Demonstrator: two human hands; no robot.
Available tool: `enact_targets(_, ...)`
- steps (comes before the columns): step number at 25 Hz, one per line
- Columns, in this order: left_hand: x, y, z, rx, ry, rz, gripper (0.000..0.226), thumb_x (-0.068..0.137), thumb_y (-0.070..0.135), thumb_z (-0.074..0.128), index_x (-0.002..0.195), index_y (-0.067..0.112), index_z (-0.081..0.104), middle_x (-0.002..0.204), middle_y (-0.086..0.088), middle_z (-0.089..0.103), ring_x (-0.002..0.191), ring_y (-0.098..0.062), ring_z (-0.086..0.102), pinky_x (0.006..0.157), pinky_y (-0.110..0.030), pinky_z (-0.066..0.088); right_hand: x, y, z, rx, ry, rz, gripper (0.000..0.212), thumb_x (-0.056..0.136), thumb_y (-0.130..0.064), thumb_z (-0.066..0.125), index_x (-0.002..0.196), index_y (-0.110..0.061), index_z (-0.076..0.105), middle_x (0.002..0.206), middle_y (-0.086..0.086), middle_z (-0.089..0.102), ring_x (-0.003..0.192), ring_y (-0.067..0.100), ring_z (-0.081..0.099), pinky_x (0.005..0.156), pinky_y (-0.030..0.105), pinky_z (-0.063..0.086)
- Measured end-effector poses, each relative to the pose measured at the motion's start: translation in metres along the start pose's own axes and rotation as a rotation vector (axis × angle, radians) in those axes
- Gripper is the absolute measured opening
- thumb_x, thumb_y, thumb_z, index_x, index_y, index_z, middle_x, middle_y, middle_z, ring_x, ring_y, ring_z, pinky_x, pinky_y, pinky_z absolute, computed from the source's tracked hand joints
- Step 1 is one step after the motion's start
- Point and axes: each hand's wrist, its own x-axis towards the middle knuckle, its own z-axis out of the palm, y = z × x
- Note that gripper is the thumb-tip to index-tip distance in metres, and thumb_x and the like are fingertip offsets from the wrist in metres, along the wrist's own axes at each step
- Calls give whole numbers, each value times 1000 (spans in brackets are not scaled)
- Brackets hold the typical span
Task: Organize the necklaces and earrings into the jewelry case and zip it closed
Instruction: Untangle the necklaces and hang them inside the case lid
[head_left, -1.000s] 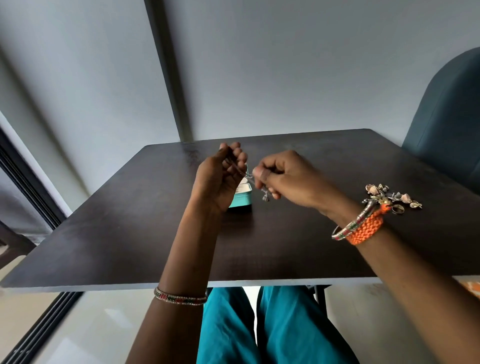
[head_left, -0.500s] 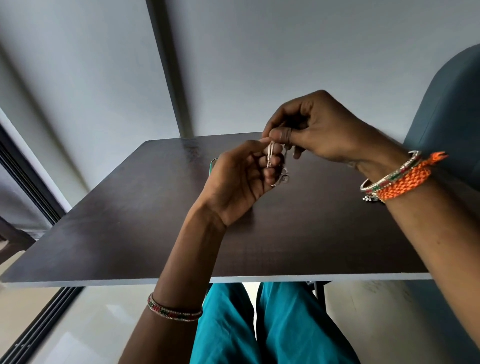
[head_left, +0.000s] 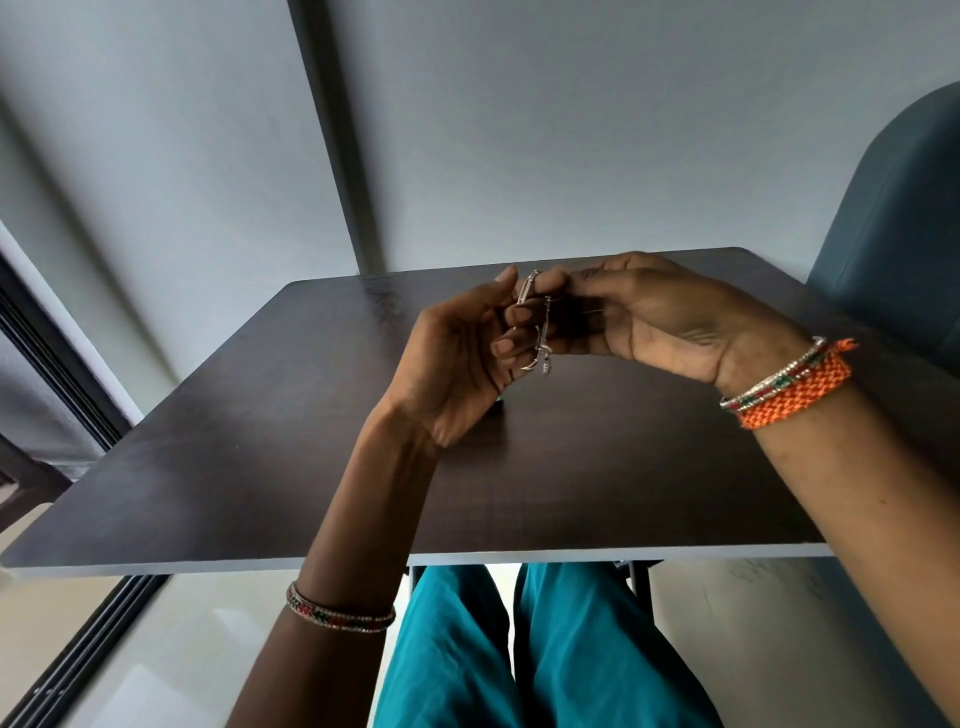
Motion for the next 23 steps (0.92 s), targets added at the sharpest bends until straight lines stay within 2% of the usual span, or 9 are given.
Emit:
enact_targets(2,2,0,4,78,6,11,30,87,22,48,102,2,64,65,5,41,47,-3,35,50,-15,28,1,3,-2,5,36,3,25,94,-6,48,112,8,61,123,28,58,109,33,60,87,36,54)
enact_targets(4,4,-2,8,146,62,52,23,91,14,44,96,1,62,61,4,39,45,-3,36,47,-14,30,2,5,-3,16,43,-5,23,93,-2,49,108,7,62,121,26,61,105,30,62,86,34,55)
enact_targets(7,8,-8,11,223,179,122,23,96,8,38,88,2,59,54,5,41,41,-3,39,42,-13,36,0,8,-4,51,4,-19,20,91,-3,50,102,6,64,104,22,66,94,27,65,90,37,54)
enact_targets(9,9,-12,11,277,210,144,24,97,7,39,84,5,59,52,6,44,41,-3,41,41,-12,38,-2,14,-3,69,18,-40,20,91,-4,52,102,6,64,97,18,69,84,23,69,85,34,57)
enact_targets(12,10,-16,9,339,244,146,23,98,8,41,82,9,57,53,6,48,41,-5,46,42,-13,42,-3,24,-1,53,74,-80,26,86,-7,60,108,5,65,97,17,71,80,20,70,78,32,57)
enact_targets(15,9,-14,9,318,170,99,22,99,8,38,84,7,54,57,1,54,49,-9,57,50,-18,51,-4,30,-3,-3,179,-135,30,79,-13,67,102,5,68,79,13,71,68,19,68,73,33,57)
enact_targets(17,8,-10,8,312,183,92,22,98,5,38,85,5,55,62,-2,57,55,-10,63,56,-20,55,-3,30,-3,-30,209,-155,24,81,-13,67,97,6,68,72,10,68,65,17,64,71,32,57)
enact_targets(20,6,-4,-1,382,313,128,21,96,2,43,83,3,59,69,-6,60,60,-10,65,62,-19,55,-1,28,1,-30,211,-176,9,87,-6,61,85,0,68,71,9,62,62,14,59,62,24,56)
enact_targets(23,4,-1,-13,641,451,193,16,90,9,58,77,10,66,69,-2,64,70,-13,60,74,-23,49,1,32,2,-37,220,-181,10,88,-4,59,83,0,66,68,8,59,61,13,58,61,23,56)
